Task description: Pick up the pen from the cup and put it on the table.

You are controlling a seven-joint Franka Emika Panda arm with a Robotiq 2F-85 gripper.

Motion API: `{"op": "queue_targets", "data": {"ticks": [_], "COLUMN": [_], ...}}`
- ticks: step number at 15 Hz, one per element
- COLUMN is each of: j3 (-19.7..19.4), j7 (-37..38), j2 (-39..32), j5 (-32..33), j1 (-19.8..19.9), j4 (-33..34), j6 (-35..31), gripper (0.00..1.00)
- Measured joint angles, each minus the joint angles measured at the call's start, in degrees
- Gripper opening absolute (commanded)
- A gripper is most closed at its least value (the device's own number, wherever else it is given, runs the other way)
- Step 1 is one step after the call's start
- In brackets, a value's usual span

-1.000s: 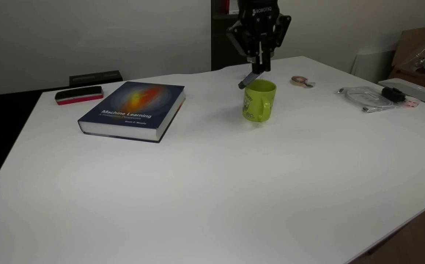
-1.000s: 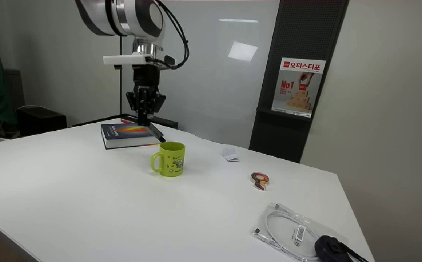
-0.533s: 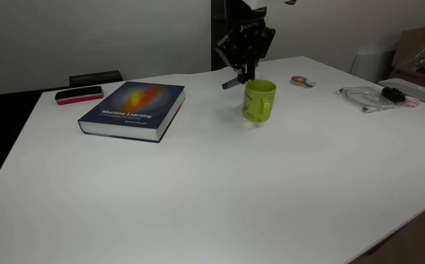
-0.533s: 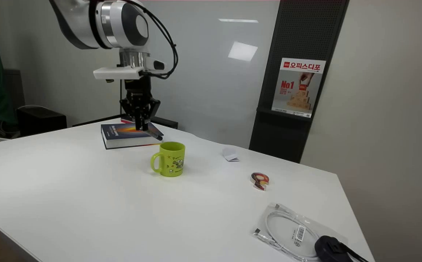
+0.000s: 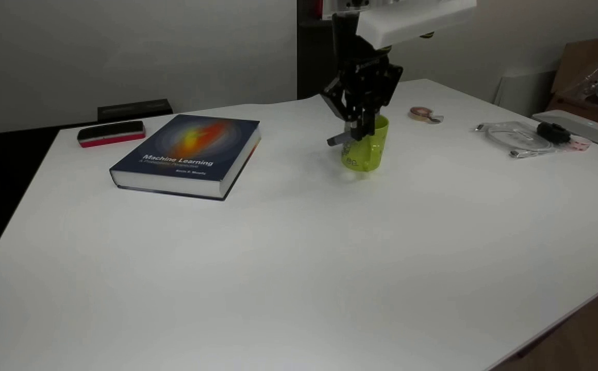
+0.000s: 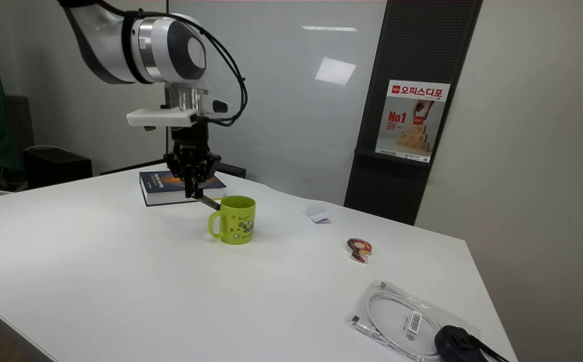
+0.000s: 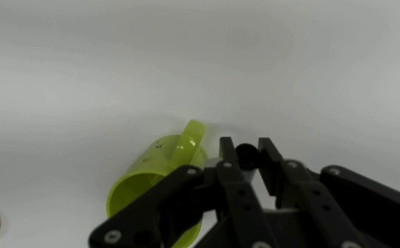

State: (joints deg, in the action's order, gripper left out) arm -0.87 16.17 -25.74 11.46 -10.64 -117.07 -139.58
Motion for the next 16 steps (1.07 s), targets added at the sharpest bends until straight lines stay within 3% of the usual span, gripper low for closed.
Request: {"op": "queue_targets", "data": {"ticks": [14,15,16], "j3": [0.87,1.05,1.2], "j7": [-3.15,-3.64,-4.16], "j2": [-4.97,-5.16,-5.35], "j5": [-1.67,-1.98,-2.5], "j1": [0.23,0.23,0.23], "j4": [-0.99,-0.98,-0.96], "j6": [2.08,2.68,3.5], "gripper": [0.06,0.47,0.48]}}
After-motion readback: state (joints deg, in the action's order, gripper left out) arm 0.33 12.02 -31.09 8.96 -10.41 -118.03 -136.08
